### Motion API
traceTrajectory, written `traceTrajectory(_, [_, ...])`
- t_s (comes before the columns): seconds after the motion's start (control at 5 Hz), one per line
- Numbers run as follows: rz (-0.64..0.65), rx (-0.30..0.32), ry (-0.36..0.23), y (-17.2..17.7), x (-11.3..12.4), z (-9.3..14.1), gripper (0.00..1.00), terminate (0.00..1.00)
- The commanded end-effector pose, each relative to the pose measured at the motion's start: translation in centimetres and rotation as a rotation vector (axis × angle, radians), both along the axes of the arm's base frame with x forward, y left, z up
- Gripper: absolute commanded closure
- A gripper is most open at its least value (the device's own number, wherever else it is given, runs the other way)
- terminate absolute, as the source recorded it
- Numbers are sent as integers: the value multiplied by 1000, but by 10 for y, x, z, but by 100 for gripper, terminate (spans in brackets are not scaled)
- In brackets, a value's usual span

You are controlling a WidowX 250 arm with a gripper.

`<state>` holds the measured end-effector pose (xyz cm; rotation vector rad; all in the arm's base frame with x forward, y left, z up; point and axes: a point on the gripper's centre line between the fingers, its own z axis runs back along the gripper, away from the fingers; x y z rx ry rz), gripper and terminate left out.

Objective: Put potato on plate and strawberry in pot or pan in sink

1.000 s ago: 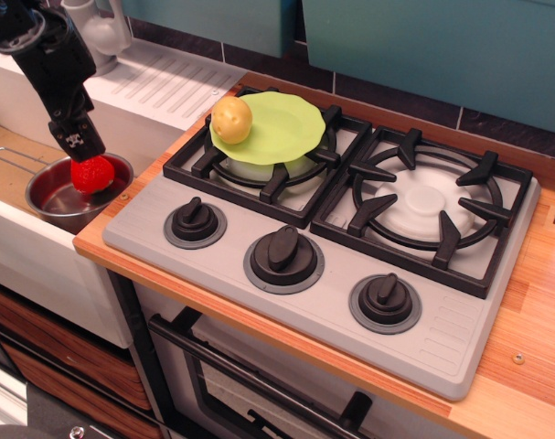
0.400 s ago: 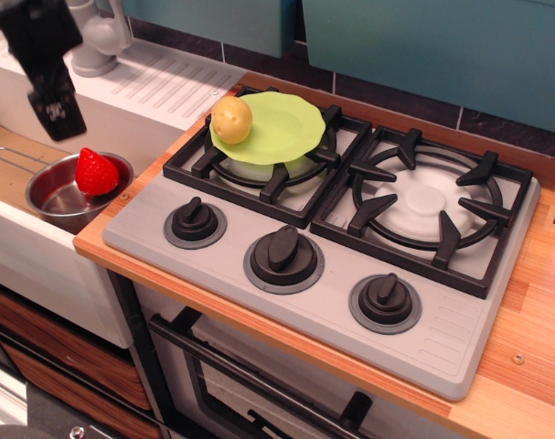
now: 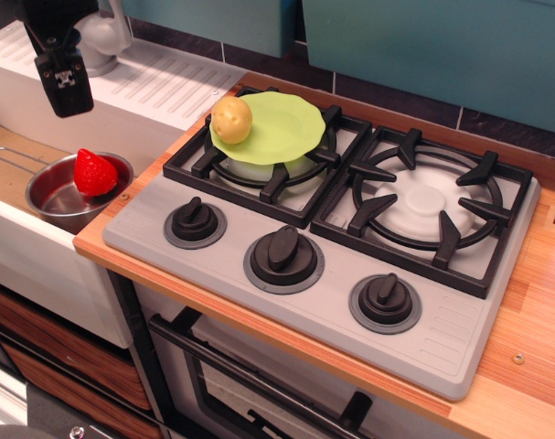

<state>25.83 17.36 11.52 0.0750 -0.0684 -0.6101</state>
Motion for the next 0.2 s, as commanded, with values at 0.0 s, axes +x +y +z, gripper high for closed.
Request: traceTrajectory(0.0, [1, 53, -65, -2, 13, 34, 0, 100])
